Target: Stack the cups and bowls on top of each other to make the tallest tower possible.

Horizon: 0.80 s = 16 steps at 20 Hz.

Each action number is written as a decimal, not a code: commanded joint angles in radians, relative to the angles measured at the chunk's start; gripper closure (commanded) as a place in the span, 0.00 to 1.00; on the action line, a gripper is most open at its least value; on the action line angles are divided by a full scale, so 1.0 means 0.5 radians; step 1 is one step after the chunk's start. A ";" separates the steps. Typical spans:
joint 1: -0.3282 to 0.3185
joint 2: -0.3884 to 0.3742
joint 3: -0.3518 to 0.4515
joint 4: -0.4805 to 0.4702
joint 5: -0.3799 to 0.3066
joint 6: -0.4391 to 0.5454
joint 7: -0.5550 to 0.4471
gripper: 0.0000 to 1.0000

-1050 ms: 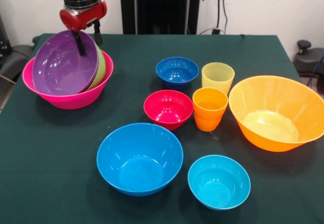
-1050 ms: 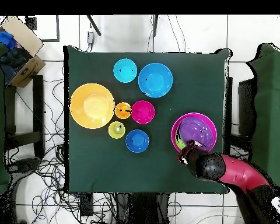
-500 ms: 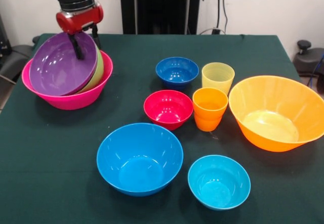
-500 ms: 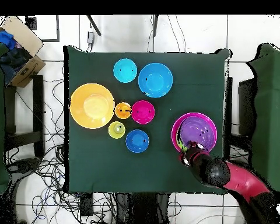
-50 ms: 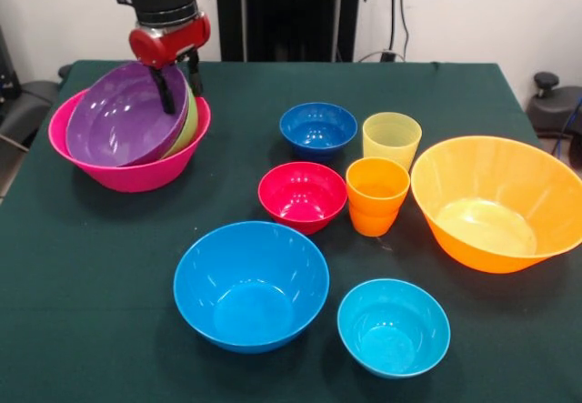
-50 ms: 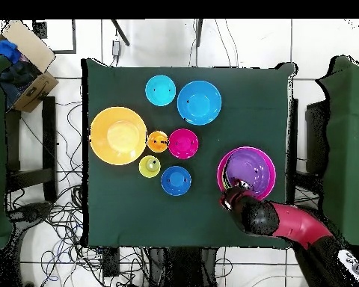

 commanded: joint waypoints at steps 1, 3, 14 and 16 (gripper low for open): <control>0.194 0.170 -0.209 -0.162 -0.367 -0.589 0.331 0.00; 0.221 0.204 -0.278 -0.199 -0.424 -0.721 0.332 0.00; 0.412 0.363 -0.702 -0.511 -0.510 -1.202 0.154 0.00; 0.404 0.381 -0.709 -0.549 -0.545 -1.190 0.167 0.00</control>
